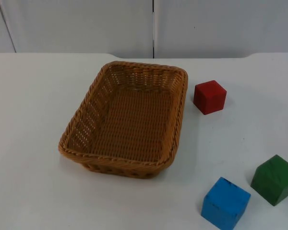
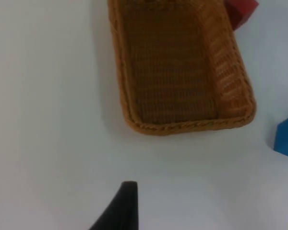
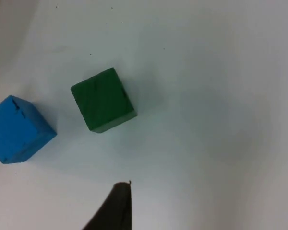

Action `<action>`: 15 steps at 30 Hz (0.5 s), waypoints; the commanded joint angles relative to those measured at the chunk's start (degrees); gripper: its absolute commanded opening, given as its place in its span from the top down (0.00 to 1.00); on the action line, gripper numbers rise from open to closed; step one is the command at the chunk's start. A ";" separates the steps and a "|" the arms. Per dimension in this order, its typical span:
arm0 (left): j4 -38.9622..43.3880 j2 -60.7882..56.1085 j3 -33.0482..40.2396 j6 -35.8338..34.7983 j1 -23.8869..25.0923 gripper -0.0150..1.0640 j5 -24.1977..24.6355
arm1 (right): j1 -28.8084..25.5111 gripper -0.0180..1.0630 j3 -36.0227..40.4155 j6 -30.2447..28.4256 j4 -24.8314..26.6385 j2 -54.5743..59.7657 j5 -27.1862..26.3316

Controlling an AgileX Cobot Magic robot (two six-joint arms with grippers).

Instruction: Pick up one cube with each hand and place exactly two cubes into the same basket, leaving the remaining cube outside.

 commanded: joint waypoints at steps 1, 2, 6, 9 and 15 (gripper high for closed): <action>-2.96 1.03 -0.41 2.28 0.08 0.01 -0.54 | -0.38 0.01 -0.94 -1.27 1.35 1.04 -1.03; -4.28 1.59 -0.41 3.73 0.08 0.02 -0.54 | -0.38 0.01 -1.75 -1.67 1.99 2.00 -1.03; -6.49 3.95 -0.41 6.15 0.08 0.04 -0.54 | -0.38 0.01 -4.85 -1.80 2.43 5.80 -1.06; -7.41 4.81 -0.41 7.64 0.08 0.04 -0.54 | -0.38 0.01 -5.97 -2.12 2.43 7.91 -1.06; -8.99 6.03 -0.41 9.21 -0.02 0.04 -0.54 | -0.38 0.01 -6.79 -5.07 5.35 12.10 -1.06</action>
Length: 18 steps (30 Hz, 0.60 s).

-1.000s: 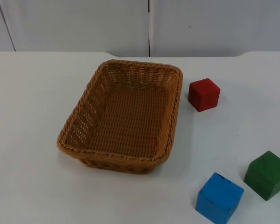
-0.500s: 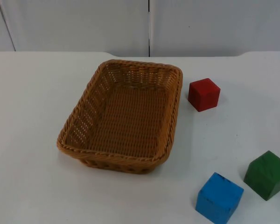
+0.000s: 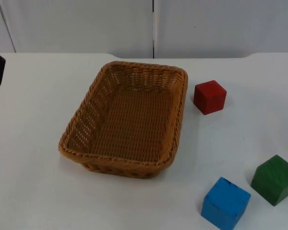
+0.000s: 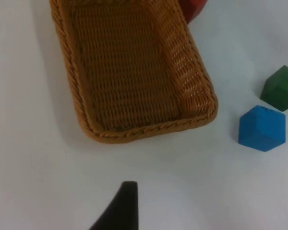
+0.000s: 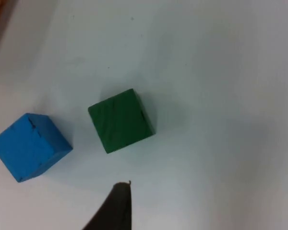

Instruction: Pick up one cube with each hand and place exactly two cubes into the same basket, leaving the remaining cube outside.

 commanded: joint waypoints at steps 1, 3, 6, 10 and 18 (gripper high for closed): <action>-1.23 0.64 -0.41 0.76 -0.12 0.04 -0.12 | -0.26 0.01 -0.64 -1.99 2.05 1.59 -0.06; -1.66 0.73 -0.41 1.38 -0.25 0.04 -0.12 | 0.01 0.01 -0.64 -2.72 2.41 2.27 -0.30; -3.34 1.79 -0.41 2.32 -2.07 0.04 -0.89 | 2.43 0.01 -0.64 -2.94 2.28 4.27 -1.29; -3.16 3.82 -0.41 2.32 -6.14 0.04 -2.52 | 5.40 0.01 -0.64 -2.94 2.28 5.73 -3.91; 1.76 10.98 -0.41 -1.65 -19.75 0.04 -11.01 | 10.78 0.01 -0.73 -3.19 2.17 8.98 -6.63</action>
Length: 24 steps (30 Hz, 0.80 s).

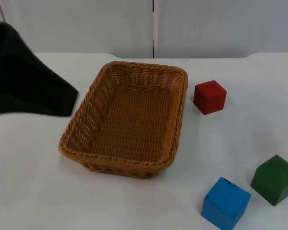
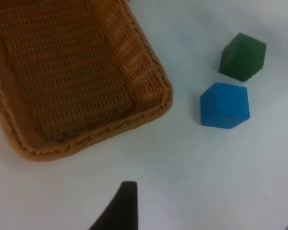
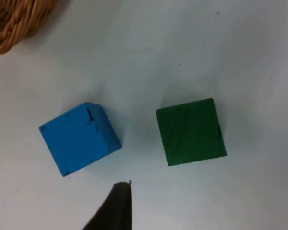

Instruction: Pick up one cube with each hand and place exactly two cubes into the same basket, leaving the remaining cube outside.

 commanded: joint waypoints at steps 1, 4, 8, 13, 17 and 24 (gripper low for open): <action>2.05 2.14 -0.41 -2.21 -4.13 0.04 -3.19 | 0.85 0.01 -0.48 -0.73 0.06 0.85 -0.69; 4.66 4.60 -0.41 -4.81 -8.25 0.04 -5.92 | 1.00 0.01 -0.60 -0.89 0.06 2.07 -0.81; 9.58 10.07 -0.41 -9.64 -15.91 0.04 -10.87 | 1.00 0.01 -0.68 -1.51 0.06 3.60 -1.09; 11.44 16.11 -2.01 -11.66 -21.05 0.04 -13.25 | 1.00 0.01 -0.68 -2.36 0.17 4.08 -1.56; 12.46 20.28 -4.98 -12.03 -23.76 0.04 -13.34 | 1.00 0.01 -0.68 -2.47 0.17 4.08 -1.56; 21.17 28.62 -12.01 -19.55 -30.48 0.04 -13.13 | 1.00 0.01 -0.68 -2.96 0.17 4.08 -1.97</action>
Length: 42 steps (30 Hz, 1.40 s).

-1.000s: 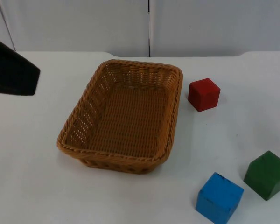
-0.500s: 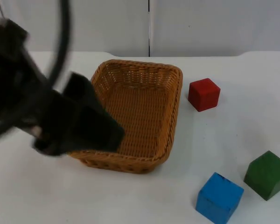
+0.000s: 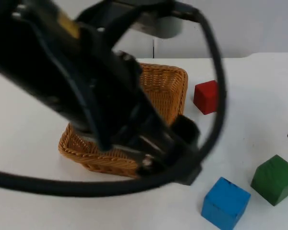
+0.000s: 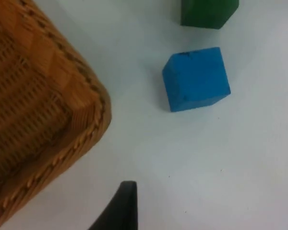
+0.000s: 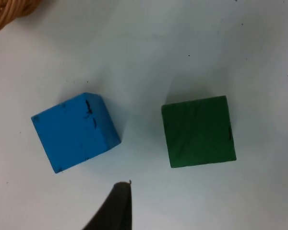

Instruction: Pick up one cube with each hand and place exactly two cubes into the same basket, leaving the remaining cube outside.

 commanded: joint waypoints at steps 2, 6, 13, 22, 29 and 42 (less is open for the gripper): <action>2.76 2.72 -2.18 -2.77 -2.81 0.04 -0.82 | 0.40 0.01 -0.56 -0.47 0.17 -0.09 -0.39; 3.78 6.24 -3.53 -4.28 -5.78 0.04 -1.96 | 0.40 0.01 -0.56 -1.70 0.29 -0.09 -0.49; 8.76 12.26 -7.02 -8.89 -9.30 0.04 -2.89 | 0.62 0.01 -0.56 -3.31 0.78 0.31 -1.47; 10.02 20.45 -13.37 -9.87 -10.78 0.04 -3.13 | 2.46 0.01 -0.56 -4.38 0.46 6.95 -3.82; 9.81 24.84 -14.63 -9.87 -10.78 0.04 -5.59 | 2.46 0.01 -0.56 -4.38 0.46 10.65 -7.82; 8.49 29.43 -16.06 -9.87 -10.78 0.04 -9.06 | 2.46 0.01 -2.24 -4.38 0.23 15.75 -10.28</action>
